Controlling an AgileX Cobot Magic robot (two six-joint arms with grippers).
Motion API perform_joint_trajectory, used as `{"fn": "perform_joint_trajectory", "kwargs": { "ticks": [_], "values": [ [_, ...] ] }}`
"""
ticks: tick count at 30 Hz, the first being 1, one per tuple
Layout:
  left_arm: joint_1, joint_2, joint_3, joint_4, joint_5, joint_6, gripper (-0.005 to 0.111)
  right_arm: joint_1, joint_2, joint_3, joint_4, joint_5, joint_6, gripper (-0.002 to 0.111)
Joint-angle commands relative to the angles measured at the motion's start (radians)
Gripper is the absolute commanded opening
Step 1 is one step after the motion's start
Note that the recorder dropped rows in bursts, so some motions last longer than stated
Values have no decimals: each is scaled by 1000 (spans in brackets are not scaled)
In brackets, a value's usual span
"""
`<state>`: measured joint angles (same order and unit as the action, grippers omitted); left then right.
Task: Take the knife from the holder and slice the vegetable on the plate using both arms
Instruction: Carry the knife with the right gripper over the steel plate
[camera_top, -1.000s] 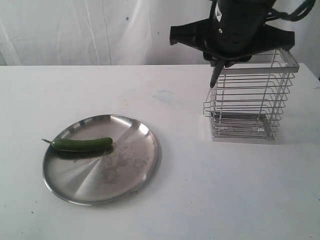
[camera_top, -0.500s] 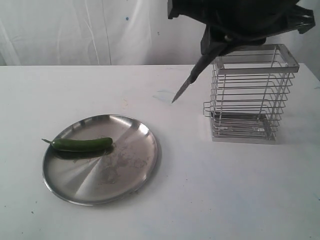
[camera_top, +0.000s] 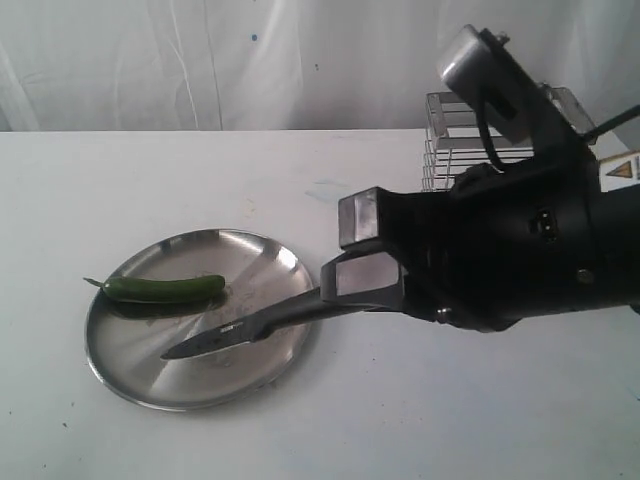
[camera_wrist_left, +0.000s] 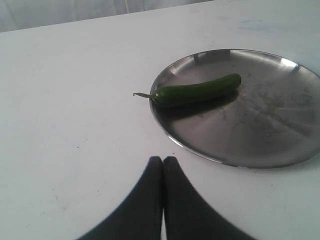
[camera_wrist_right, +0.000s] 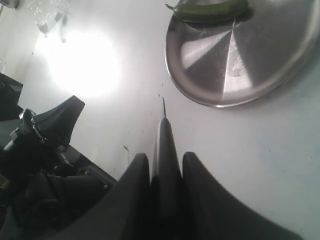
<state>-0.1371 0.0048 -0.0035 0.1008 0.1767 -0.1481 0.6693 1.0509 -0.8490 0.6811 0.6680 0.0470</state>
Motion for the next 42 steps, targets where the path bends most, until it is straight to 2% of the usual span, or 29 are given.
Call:
{"fn": "perform_joint_trajectory", "kwargs": {
  "ticks": [1,4,7,12,16,20,25,32,34,38,42],
  "values": [
    [-5,-5,4,-3,2,-1,0,-2,-11,25,26,-47,-22,0],
    [-5,-5,4,-3,2,-1,0,-2,4,39,23,-104,-22,0],
    [-5,-5,4,-3,2,8,0,-2,42,54,-5,-252,-25,0],
    [-5,-5,4,-3,2,161,0,-2,123,54,8,-463,-66,0],
    [-5,-5,4,-3,2,168,0,-2,150,74,92,-571,32,0],
    [-5,-5,4,-3,2,173,0,6,162,187,158,-650,186,0],
    [-5,-5,4,-3,-10,176,0,114,144,327,152,-877,249,0],
    [-5,-5,4,-20,-89,166,0,270,191,350,-56,-1062,448,0],
    [-5,-5,4,-86,-125,102,0,284,232,350,-119,-1122,507,0],
    [-5,-5,4,-244,-202,-181,0,289,304,350,-329,-1204,687,0],
    [-5,-5,4,-282,-233,-396,0,289,308,350,-457,-1267,719,0]
  ]
}}
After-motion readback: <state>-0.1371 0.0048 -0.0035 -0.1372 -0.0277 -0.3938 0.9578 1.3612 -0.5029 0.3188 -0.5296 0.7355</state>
